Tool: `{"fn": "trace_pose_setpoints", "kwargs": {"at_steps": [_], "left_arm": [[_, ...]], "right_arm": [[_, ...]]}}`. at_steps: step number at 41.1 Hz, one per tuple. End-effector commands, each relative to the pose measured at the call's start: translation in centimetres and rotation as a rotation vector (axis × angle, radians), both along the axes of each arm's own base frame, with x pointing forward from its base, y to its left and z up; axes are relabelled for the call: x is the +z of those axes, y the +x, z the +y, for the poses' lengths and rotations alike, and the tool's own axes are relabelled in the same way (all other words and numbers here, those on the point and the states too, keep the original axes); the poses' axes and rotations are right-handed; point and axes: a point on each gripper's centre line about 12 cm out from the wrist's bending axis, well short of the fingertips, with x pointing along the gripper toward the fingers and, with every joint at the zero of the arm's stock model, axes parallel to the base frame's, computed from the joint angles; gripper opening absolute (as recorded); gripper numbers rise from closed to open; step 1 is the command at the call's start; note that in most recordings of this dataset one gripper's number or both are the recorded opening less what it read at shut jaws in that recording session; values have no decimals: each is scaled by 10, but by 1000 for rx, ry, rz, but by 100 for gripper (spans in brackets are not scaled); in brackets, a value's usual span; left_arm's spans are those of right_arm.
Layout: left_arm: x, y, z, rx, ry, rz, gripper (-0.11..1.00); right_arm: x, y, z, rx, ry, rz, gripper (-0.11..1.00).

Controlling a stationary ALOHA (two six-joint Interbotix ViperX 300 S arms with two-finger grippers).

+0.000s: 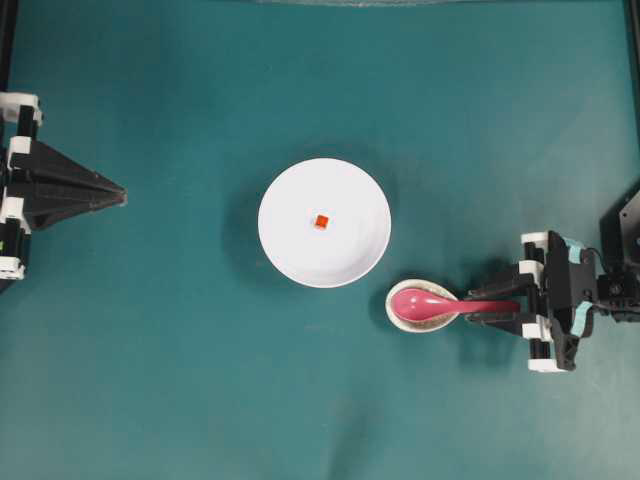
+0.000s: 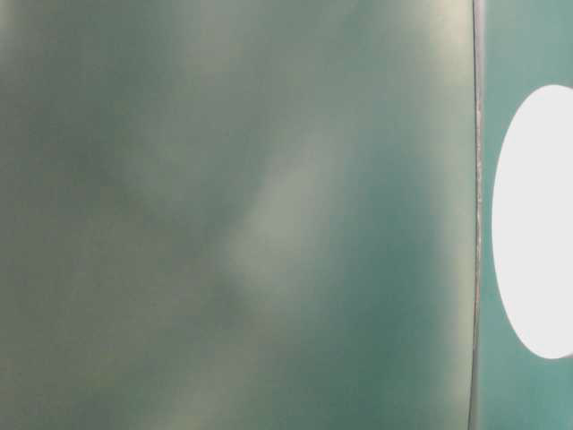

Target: Grip the spoon and scoop the red block from the bowl with right arm.

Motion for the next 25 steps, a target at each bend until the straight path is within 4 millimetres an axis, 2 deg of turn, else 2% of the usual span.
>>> {"fn": "trace_pose_setpoints", "kwargs": {"at_steps": [1, 25], "left_arm": [[3, 2, 0, -1, -2, -8, 1], [2, 2, 0, -2, 0, -3, 1]], "right_arm": [[4, 2, 0, -5, 3, -26, 37], [4, 2, 0, -7, 1, -33, 36]]}}
